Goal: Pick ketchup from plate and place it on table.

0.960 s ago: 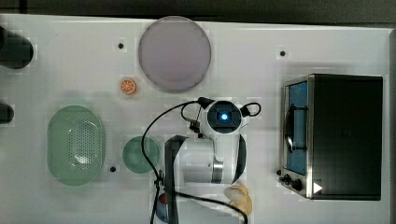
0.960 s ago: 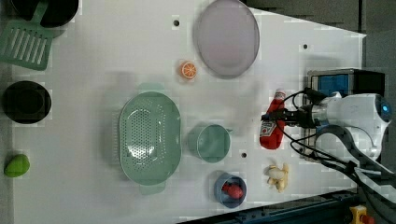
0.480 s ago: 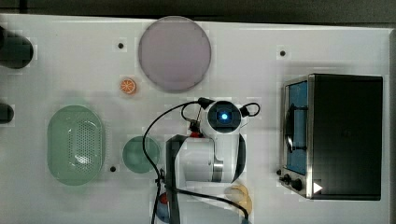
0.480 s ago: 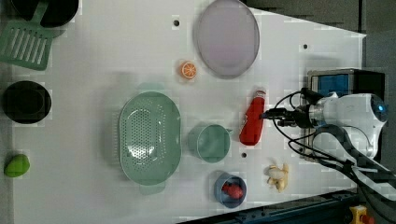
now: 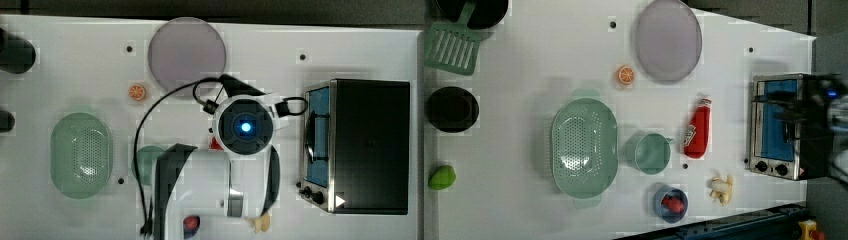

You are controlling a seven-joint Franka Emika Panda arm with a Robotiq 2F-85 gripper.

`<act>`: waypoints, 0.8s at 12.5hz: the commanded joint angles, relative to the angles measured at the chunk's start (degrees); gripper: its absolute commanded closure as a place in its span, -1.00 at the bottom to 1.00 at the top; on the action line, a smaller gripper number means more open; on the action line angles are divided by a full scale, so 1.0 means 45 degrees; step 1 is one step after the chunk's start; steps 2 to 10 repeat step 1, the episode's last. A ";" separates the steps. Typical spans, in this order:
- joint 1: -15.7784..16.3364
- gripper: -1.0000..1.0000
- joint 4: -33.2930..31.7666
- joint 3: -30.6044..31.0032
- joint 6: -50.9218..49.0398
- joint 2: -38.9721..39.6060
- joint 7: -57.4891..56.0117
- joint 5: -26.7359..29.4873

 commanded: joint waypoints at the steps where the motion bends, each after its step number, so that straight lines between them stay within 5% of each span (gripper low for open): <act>1: -0.0095 -1.00 0.1703 0.0106 -0.3173 -0.0804 0.2918 0.0002; 10: -0.0095 -1.00 0.1703 0.0106 -0.3173 -0.0804 0.2918 0.0002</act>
